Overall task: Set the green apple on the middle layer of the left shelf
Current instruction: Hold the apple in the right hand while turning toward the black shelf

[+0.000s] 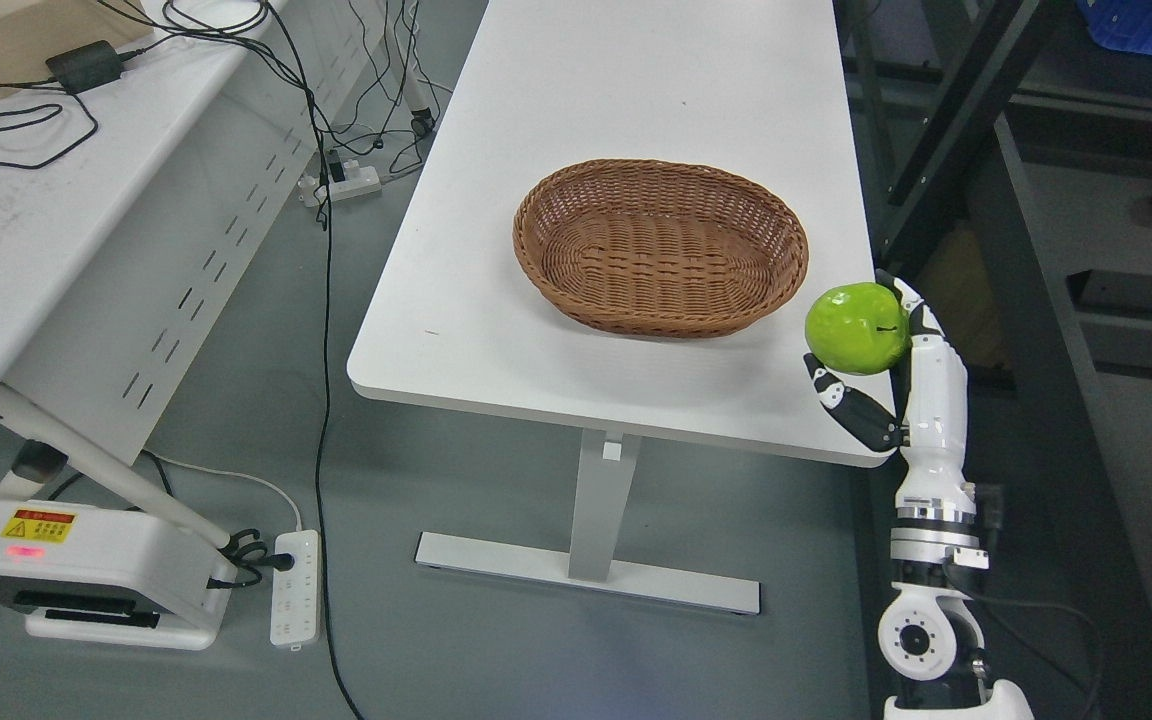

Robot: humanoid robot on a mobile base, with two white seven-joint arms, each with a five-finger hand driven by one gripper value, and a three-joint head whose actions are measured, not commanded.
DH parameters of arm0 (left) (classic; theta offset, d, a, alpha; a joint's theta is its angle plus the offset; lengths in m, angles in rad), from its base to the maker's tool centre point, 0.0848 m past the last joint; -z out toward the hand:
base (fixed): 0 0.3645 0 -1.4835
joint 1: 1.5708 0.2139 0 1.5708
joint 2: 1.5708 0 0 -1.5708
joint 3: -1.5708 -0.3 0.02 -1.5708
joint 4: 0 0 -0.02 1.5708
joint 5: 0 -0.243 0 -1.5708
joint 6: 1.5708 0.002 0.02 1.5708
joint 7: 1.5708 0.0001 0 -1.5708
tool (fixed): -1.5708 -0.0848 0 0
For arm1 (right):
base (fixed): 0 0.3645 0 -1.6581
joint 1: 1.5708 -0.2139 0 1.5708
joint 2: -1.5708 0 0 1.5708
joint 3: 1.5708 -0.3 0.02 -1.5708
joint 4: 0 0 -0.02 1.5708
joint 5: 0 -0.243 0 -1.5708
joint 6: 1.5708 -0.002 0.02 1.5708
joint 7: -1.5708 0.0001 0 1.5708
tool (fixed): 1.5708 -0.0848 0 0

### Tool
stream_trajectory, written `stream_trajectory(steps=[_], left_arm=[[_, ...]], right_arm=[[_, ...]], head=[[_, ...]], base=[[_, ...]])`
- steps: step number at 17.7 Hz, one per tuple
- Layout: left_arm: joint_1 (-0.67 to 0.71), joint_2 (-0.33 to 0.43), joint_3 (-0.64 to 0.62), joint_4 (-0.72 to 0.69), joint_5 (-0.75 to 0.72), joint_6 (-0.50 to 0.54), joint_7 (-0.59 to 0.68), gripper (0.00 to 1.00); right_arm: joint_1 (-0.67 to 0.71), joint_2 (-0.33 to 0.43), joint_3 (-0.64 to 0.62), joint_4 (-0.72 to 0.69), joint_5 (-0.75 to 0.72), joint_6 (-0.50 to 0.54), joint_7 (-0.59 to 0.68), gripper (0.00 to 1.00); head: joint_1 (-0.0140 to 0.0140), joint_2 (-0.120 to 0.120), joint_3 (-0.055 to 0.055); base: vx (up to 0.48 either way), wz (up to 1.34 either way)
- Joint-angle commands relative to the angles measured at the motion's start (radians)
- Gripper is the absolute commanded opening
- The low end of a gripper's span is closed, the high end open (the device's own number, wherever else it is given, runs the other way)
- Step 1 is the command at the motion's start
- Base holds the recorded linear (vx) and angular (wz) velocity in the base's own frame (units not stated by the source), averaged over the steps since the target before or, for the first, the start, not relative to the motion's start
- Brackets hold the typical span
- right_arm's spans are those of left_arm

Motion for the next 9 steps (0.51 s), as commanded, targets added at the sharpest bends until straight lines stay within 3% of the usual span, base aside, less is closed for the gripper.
stream_trajectory(steps=[1,9], left_arm=[[0.000,0.017,0.002,0.000,0.000,-0.001,0.000,1.00],[0.000,0.017,-0.001,0.000,0.000,-0.001,0.000,1.00]], right_arm=[[0.004,0.005,-0.005,-0.005,-0.004,0.009,0.001,0.01],[-0.018,-0.001,-0.004,-0.005,-0.004,0.012,0.025,0.01]], head=[[0.0000,0.000,0.000],[0.0000,0.000,0.000]], base=[[-0.138,0.09],[-0.113,-0.11]])
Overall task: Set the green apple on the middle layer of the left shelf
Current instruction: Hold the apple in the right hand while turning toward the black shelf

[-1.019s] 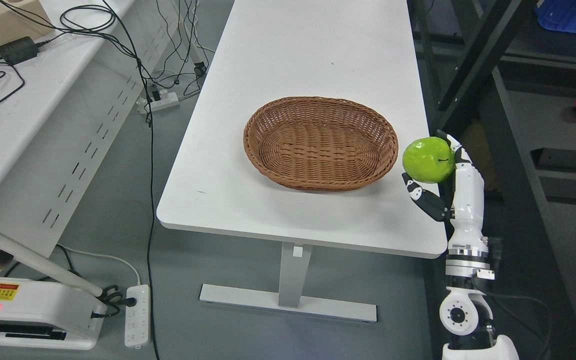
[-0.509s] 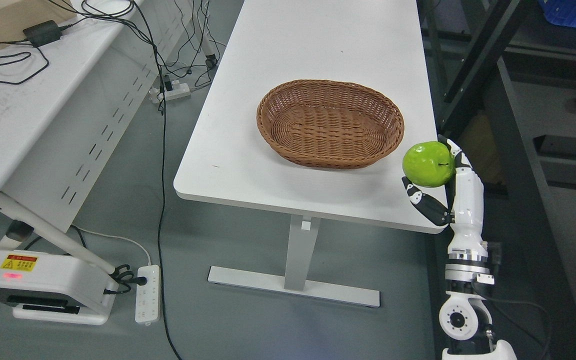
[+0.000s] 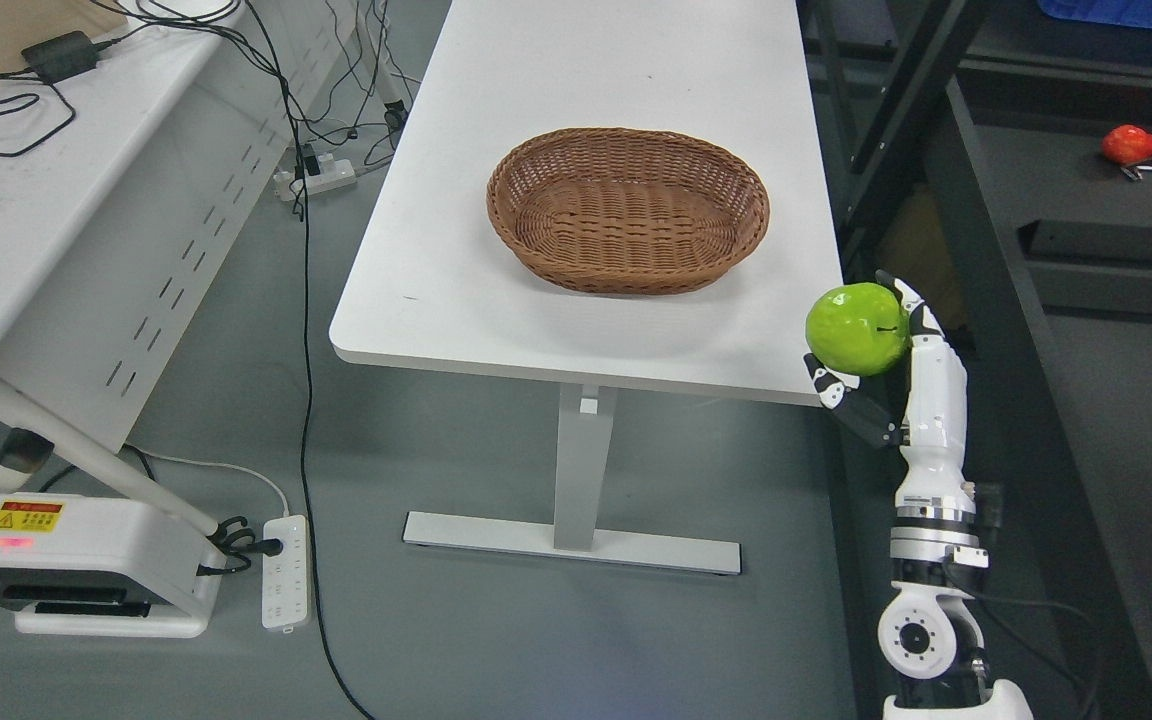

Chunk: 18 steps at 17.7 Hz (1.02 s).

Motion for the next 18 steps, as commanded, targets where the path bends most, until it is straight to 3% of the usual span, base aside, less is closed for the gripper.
stream_trajectory(steps=[1,18], left_arm=[[0.000,0.017,-0.001,0.000,0.000,-0.001,0.000,1.00],[0.000,0.017,-0.001,0.000,0.000,-0.001,0.000,1.00]], right_arm=[[-0.010,-0.005,-0.002,-0.002,-0.001,0.005,0.026,0.01],[0.056,-0.025,0.068,0.000,-0.002,0.002,0.049,0.01]], head=[[0.0000,0.000,0.000],[0.0000,0.000,0.000]], base=[[-0.112,-0.32],[-0.189,-0.10]])
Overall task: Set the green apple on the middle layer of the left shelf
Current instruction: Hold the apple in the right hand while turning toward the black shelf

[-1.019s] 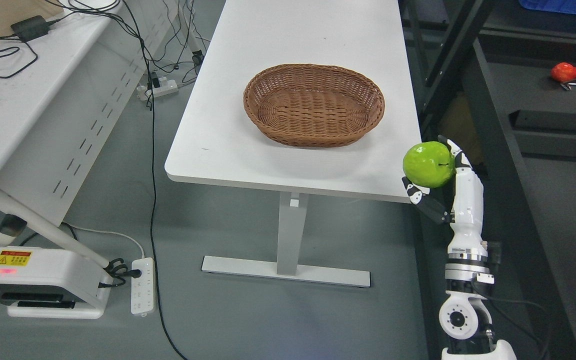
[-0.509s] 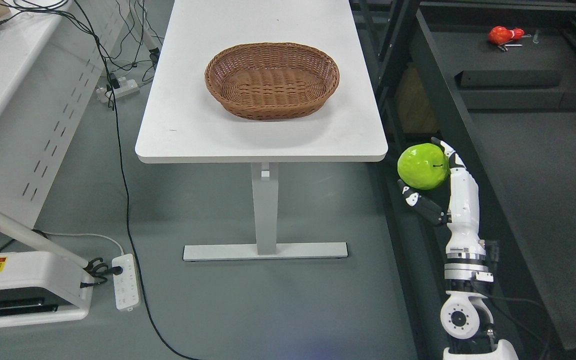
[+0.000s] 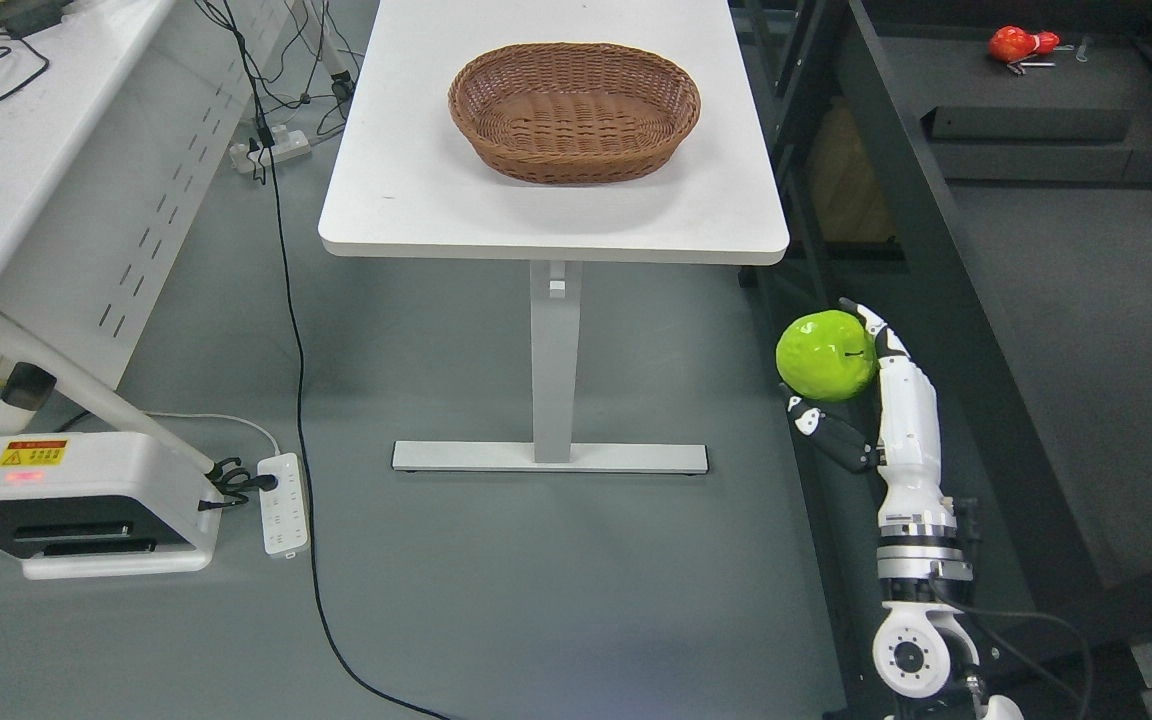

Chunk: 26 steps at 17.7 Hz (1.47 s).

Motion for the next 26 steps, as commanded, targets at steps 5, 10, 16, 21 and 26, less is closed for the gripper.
stream_trajectory(steps=[5,10,16,21,26], left_arm=[[0.000,0.017,-0.001,0.000,0.000,-0.001,0.000,1.00],[0.000,0.017,0.002,0.000,0.000,-0.001,0.000,1.00],[0.000,0.017,0.002,0.000,0.000,-0.001,0.000,1.00],[0.000,0.017,-0.001,0.000,0.000,-0.001,0.000,1.00],[0.000,0.017,-0.001,0.001,0.000,-0.001,0.000,1.00]], right_arm=[[0.017,-0.001,0.019,-0.001,-0.001,-0.006,-0.006,0.01],[0.023,0.017,0.022,-0.001,-0.001,-0.007,-0.009,0.01],[0.017,0.023,0.023,-0.001,-0.001,-0.003,-0.005,0.01],[0.016,0.022,0.023,0.000,-0.001,-0.003,-0.005,0.02],[0.019,0.015,0.016,0.002,-0.001,-0.006,-0.003,0.02]], head=[[0.0000,0.000,0.000],[0.0000,0.000,0.000],[0.0000,0.000,0.000],[0.0000,0.000,0.000],[0.0000,0.000,0.000]], base=[[-0.194,0.13],[-0.195,0.10],[-0.201,-0.07],[-0.178,-0.46],[-0.156,-0.87]])
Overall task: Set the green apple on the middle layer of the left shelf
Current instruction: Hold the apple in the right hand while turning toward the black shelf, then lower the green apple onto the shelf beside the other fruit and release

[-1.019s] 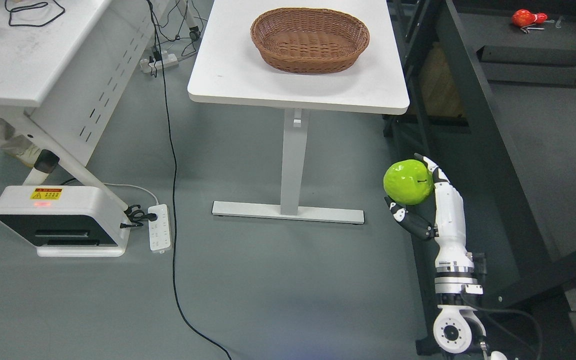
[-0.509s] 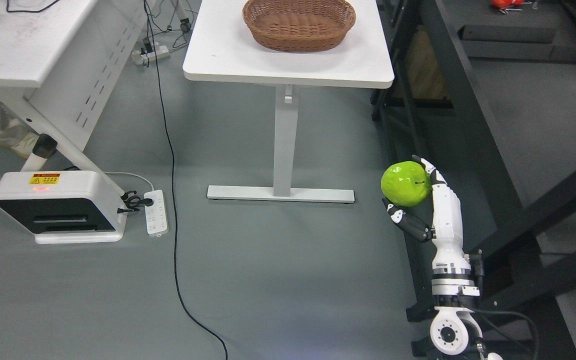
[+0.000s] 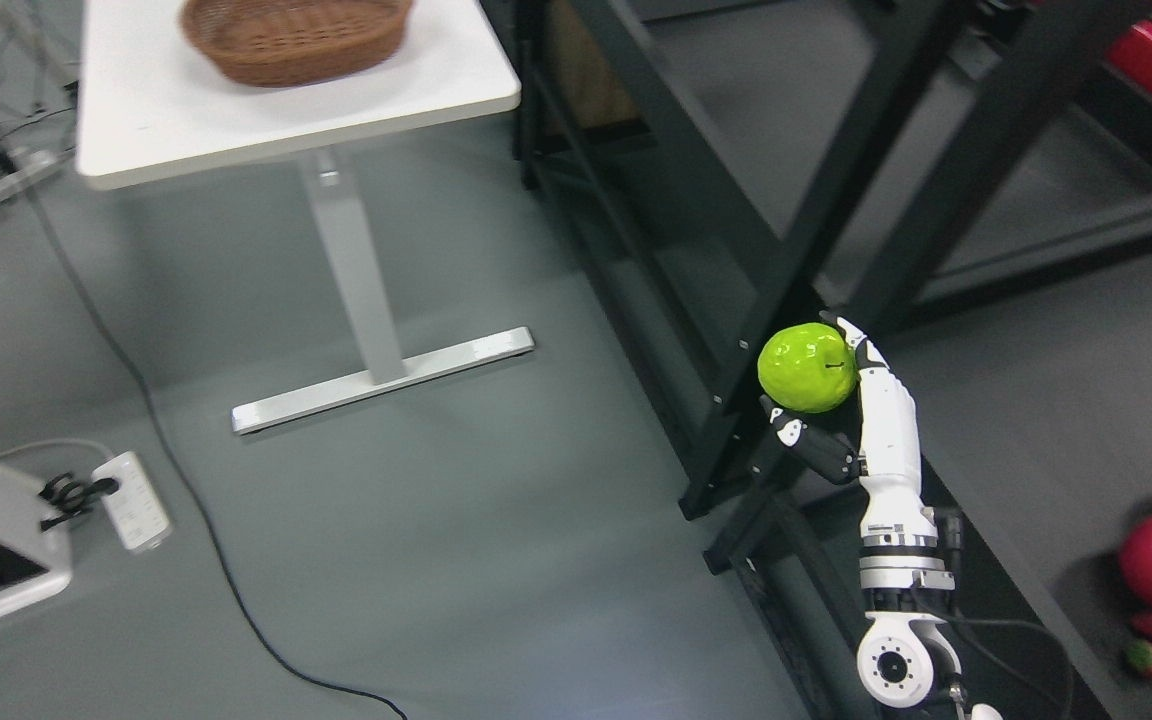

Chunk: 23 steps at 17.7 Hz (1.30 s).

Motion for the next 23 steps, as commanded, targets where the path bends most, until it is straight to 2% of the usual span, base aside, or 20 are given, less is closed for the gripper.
stream_trajectory(steps=[1,8,13,23], left_arm=[[0.000,0.017,-0.001,0.000,0.000,-0.001,0.000,1.00],[0.000,0.017,0.002,0.000,0.000,-0.001,0.000,1.00],[0.000,0.017,0.002,0.000,0.000,-0.001,0.000,1.00],[0.000,0.017,0.002,0.000,0.000,-0.001,0.000,1.00]], right_arm=[[0.003,0.003,-0.001,0.002,0.000,-0.003,0.002,0.02],[0.006,0.009,-0.015,-0.001,-0.002,0.004,0.000,0.02],[-0.049,0.004,-0.039,0.013,0.003,0.047,0.002,0.02],[-0.405,-0.011,-0.045,0.438,0.018,0.118,0.006,0.03]], head=[[0.0000,0.000,0.000],[0.0000,0.000,0.000],[0.0000,0.000,0.000],[0.0000,0.000,0.000]], base=[[-0.157,-1.12],[-0.085,-1.30],[0.018,-1.10],[0.078,-0.34]])
